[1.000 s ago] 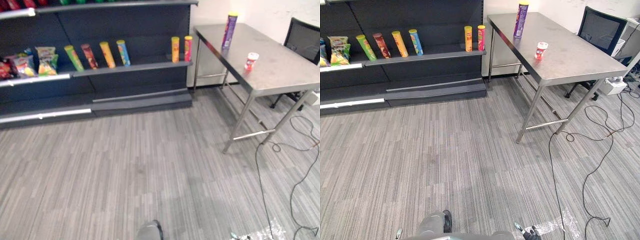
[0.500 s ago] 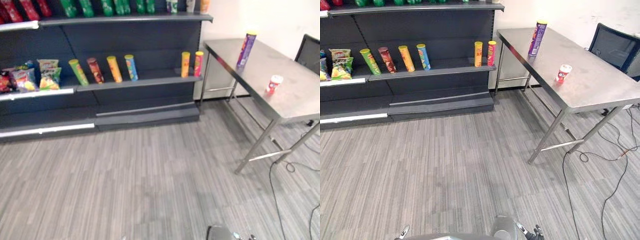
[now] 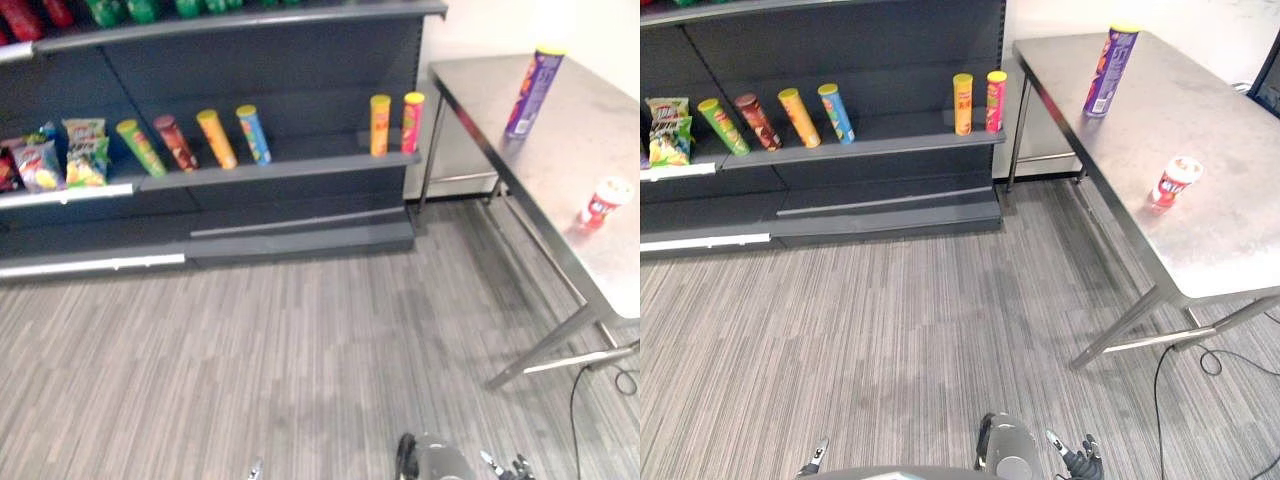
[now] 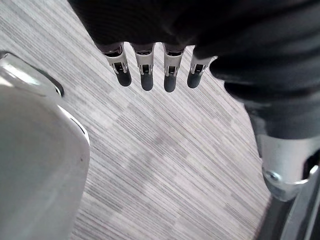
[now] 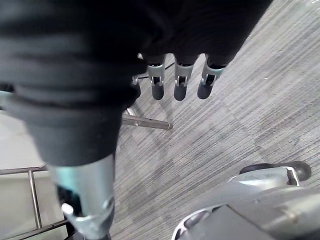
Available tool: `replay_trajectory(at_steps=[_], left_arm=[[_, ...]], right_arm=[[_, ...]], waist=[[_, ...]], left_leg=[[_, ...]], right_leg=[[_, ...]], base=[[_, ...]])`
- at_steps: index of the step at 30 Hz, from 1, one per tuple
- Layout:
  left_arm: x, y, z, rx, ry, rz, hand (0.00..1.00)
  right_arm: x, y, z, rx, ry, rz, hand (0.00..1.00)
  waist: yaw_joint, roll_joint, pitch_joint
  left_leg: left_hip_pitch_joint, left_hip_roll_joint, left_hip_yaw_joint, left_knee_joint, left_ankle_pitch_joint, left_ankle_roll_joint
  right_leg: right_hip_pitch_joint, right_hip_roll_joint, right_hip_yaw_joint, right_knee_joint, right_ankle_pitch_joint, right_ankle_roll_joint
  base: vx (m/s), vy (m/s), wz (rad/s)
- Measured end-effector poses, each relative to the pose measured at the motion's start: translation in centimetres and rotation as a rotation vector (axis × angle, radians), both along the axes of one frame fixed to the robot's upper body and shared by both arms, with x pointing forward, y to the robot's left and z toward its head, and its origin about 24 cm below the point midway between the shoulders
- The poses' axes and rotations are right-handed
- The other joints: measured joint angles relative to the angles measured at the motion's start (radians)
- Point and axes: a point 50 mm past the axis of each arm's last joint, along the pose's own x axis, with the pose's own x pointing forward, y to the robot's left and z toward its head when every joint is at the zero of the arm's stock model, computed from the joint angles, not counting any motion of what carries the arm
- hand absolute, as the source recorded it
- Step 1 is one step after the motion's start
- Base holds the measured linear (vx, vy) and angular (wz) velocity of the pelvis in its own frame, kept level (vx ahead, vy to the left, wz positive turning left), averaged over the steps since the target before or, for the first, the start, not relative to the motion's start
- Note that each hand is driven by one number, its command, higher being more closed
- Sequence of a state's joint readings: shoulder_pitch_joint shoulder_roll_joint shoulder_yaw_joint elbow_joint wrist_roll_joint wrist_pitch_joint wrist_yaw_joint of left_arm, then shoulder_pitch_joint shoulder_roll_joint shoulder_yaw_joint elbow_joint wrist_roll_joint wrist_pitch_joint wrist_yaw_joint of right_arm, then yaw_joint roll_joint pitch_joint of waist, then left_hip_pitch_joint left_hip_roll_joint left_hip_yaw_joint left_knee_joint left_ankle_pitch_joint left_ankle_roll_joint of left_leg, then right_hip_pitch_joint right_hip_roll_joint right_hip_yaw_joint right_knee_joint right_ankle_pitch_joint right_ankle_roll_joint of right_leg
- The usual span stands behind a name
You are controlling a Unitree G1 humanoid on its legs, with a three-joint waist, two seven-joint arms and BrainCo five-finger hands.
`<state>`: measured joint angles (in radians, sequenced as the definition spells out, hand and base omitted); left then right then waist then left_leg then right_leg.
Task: Put the gum and the chips on the shelf.
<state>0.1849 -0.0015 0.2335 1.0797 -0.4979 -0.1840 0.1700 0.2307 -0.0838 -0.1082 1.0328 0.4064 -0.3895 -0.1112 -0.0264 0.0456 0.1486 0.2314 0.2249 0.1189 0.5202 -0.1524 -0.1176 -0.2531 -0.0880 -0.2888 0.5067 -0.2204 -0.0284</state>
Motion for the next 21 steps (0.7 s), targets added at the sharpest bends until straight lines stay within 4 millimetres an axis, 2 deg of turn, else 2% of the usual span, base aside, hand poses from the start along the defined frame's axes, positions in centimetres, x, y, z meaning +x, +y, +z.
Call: replay_trajectory(at_steps=[1,2,3,4,5,6,7,9,10,11,12,13,14,15,16,18,19,21], left_arm=[[0.3,0.1,0.1,0.004,-0.015,0.011,0.0],[0.9,0.0,0.2,0.007,-0.04,0.021,0.0],[1.3,-0.4,0.3,-0.003,-0.06,0.039,0.0],[1.5,-0.3,0.4,0.002,-0.074,0.045,0.0],[1.8,-0.1,0.5,0.009,-0.092,0.042,0.0],[1.9,-0.1,0.6,0.011,-0.106,0.035,0.0],[2.0,-0.1,0.6,0.014,-0.113,0.029,0.0],[2.2,0.1,0.8,0.02,-0.138,0.02,0.0],[2.2,0.1,0.8,0.021,-0.142,0.018,0.0],[2.3,0.3,0.9,0.03,-0.143,0.008,0.0],[2.3,0.3,0.9,0.037,-0.138,0.001,0.0],[2.3,0.3,0.9,0.036,-0.138,0.002,0.0],[2.3,0.3,0.9,0.031,-0.139,0.01,0.0],[2.2,0.5,0.9,0.032,-0.14,0.009,0.0],[2.2,0.7,0.9,0.039,-0.141,0.001,0.0],[2.2,1.7,1.1,0.067,-0.141,-0.014,0.0],[2.2,1.9,1.1,0.077,-0.134,-0.024,0.0],[2.2,1.9,1.0,0.087,-0.114,-0.048,0.0]], right_arm=[[0.0,0.0,0.0,-0.001,0.002,0.005,0.0],[0.2,-0.1,0.0,-0.001,0.002,0.007,0.0],[0.2,-0.1,0.0,-0.003,0.012,0.011,0.0],[0.1,-0.1,0.0,-0.004,0.016,0.011,0.0],[0.1,0.1,-0.1,0.0,0.02,0.013,0.0],[0.2,0.2,-0.1,0.005,0.019,0.01,0.0],[0.3,0.3,-0.1,0.007,0.014,0.009,0.0],[1.4,0.5,0.0,0.018,-0.016,0.021,0.0],[1.7,0.7,0.0,0.026,-0.026,0.025,0.0],[2.0,0.9,0.1,0.032,-0.038,0.029,0.0],[2.1,1.0,0.1,0.037,-0.043,0.034,0.0],[2.1,0.9,0.1,0.04,-0.045,0.035,0.0],[2.0,1.0,0.1,0.046,-0.044,0.035,0.0],[1.7,1.1,-0.1,0.057,-0.037,0.029,0.0],[1.7,1.5,-0.2,0.07,-0.036,0.026,0.0],[1.7,2.8,-0.4,0.112,-0.035,0.026,0.0],[1.8,3.3,-0.5,0.125,-0.029,0.035,0.0],[1.8,3.9,-0.8,0.142,-0.006,0.042,0.0]], waist=[[0.0,-0.003,0.001],[0.0,-0.004,0.0],[0.001,-0.003,0.001],[0.001,-0.004,0.001],[0.001,-0.012,0.005],[0.004,-0.021,0.005],[0.005,-0.022,0.005],[0.011,-0.028,0.007],[0.011,-0.033,0.008],[0.01,-0.039,0.007],[0.011,-0.042,0.005],[0.012,-0.041,0.005],[0.019,-0.043,0.005],[0.03,-0.037,-0.003],[0.03,-0.051,-0.009],[0.03,-0.094,-0.029],[0.029,-0.105,-0.036],[0.032,-0.107,-0.052]], left_leg=[[-0.044,0.01,-0.006,0.088,0.045,-0.007],[-0.148,0.034,-0.05,0.285,0.149,-0.037],[-0.248,0.058,-0.055,0.471,0.138,-0.038],[-0.286,0.069,-0.044,0.536,0.119,-0.028],[-0.338,0.071,-0.02,0.59,0.062,-0.014],[-0.368,0.069,0.016,0.562,0.007,0.005],[-0.382,0.065,0.03,0.528,-0.014,0.009],[-0.423,0.046,0.087,0.306,-0.068,0.027],[-0.422,0.033,0.096,0.222,-0.07,0.03],[-0.418,0.009,0.093,0.094,-0.066,0.034],[-0.412,-0.025,0.067,-0.134,-0.026,0.038],[-0.408,-0.033,0.05,-0.21,-0.006,0.037],[-0.398,-0.042,0.037,-0.27,0.066,0.014],[-0.375,-0.073,0.05,-0.26,0.096,0.032],[-0.372,-0.082,0.068,-0.249,0.069,0.033],[-0.376,-0.117,0.094,-0.194,-0.002,0.056],[-0.377,-0.129,0.104,-0.175,-0.02,0.063],[-0.371,-0.145,0.121,-0.137,-0.034,0.09]], right_leg=[[0.011,0.006,0.002,-0.002,-0.016,0.005],[0.041,0.024,0.008,-0.024,-0.031,0.004],[0.081,0.037,0.011,-0.048,-0.041,-0.005],[0.108,0.042,0.011,-0.062,-0.043,-0.006],[0.164,0.043,0.015,-0.091,-0.046,-0.003],[0.211,0.038,0.024,-0.111,-0.042,0.004],[0.228,0.036,0.031,-0.12,-0.043,0.006],[0.265,0.016,0.082,-0.139,-0.06,0.019],[0.272,0.004,0.097,-0.139,-0.065,0.027],[0.279,-0.016,0.113,-0.138,-0.074,0.042],[0.282,-0.046,0.148,-0.135,-0.092,0.073],[0.284,-0.054,0.164,-0.134,-0.099,0.086],[0.296,-0.073,0.198,-0.135,-0.113,0.111],[0.318,-0.088,0.242,-0.158,-0.12,0.123],[0.332,-0.096,0.26,-0.176,-0.118,0.124],[0.347,-0.107,0.334,-0.206,-0.094,0.123],[0.35,-0.118,0.358,-0.219,-0.079,0.137],[0.353,-0.135,0.386,-0.225,-0.044,0.143]], base=[[0.26,-0.15,-0.1],[0.25,-0.104,-0.11],[0.25,-0.074,-0.12],[0.27,-0.028,-0.14],[0.25,-0.006,-0.18],[0.26,0.007,-0.21],[0.24,0.052,-0.37],[0.27,0.165,-0.53],[0.25,0.229,-0.47],[0.27,0.306,-0.47],[0.27,0.306,-0.46],[0.36,0.448,-0.6],[0.35,0.409,-0.67],[0.43,0.46,-0.66],[0.39,0.311,-0.49],[0.38,0.238,-0.25],[0.28,0.194,-0.23],[0.32,0.249,-0.33]])
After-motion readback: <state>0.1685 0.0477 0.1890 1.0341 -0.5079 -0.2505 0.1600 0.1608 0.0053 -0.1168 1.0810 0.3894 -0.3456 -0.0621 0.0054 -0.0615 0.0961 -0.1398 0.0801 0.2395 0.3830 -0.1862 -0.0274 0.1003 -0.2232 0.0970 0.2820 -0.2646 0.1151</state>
